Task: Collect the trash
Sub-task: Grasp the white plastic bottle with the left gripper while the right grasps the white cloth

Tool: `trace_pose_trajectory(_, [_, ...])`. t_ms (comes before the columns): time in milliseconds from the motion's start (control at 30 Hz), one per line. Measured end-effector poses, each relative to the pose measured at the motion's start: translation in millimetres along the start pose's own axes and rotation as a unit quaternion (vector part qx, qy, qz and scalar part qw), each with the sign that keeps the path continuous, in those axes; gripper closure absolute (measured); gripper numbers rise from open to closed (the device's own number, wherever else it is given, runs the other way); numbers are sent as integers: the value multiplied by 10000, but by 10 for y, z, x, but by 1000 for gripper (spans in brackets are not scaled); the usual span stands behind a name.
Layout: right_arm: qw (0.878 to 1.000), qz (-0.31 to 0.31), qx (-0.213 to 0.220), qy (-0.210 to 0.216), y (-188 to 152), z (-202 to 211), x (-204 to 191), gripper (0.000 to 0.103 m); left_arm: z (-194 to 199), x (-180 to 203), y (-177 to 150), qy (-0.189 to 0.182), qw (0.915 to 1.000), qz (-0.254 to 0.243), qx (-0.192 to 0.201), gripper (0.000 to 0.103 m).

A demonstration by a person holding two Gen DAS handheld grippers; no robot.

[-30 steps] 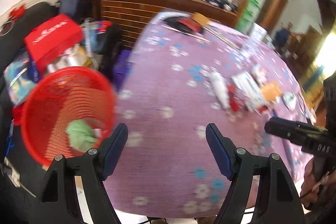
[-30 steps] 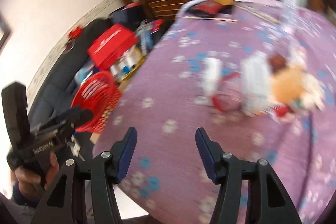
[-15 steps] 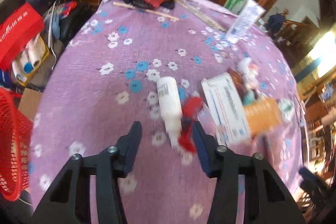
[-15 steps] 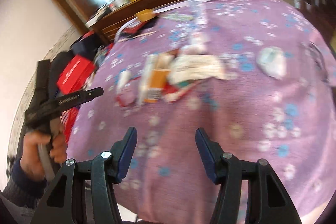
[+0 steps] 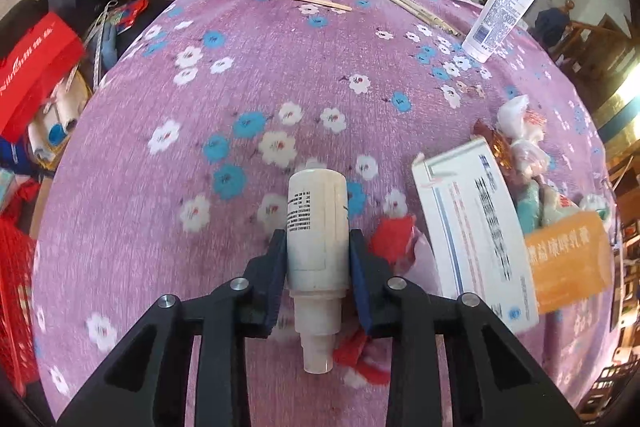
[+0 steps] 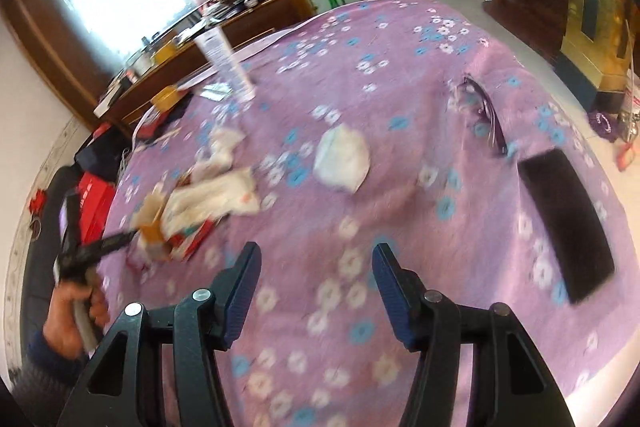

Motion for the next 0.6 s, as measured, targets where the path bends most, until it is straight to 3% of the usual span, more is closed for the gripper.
trace_pose_trajectory(200, [10000, -46, -31, -12, 461, -536, 146, 41, 351, -110, -304, 82, 9995, 89, 294, 74])
trace_pose_trajectory(333, [9992, -29, -262, -312, 572, -953, 243, 42, 628, -116, -485, 70, 9985, 99, 530, 74])
trace_pose_trajectory(400, [9986, -113, -470, -215, 531, -1130, 247, 62, 772, -114, -550, 93, 9976, 100, 676, 74])
trace_pose_trajectory(500, [9978, 13, -500, -426, 472, -1156, 215, 82, 929, -120, -607, 96, 9964, 134, 833, 74])
trace_pose_trajectory(600, [9991, 112, -278, -304, 421, -961, 18, 84, 1040, -93, -670, 109, 9955, 115, 939, 74])
Point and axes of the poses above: each gripper's, at about its wrist camera, not at the fingertips, and z roughly against the way its jaws point, x to its right, y to its top, the point moved 9 cm from there along -z, roughly the way its jaws point, and after that the axes turned 7 degrees about y, right-handed, at the moved point
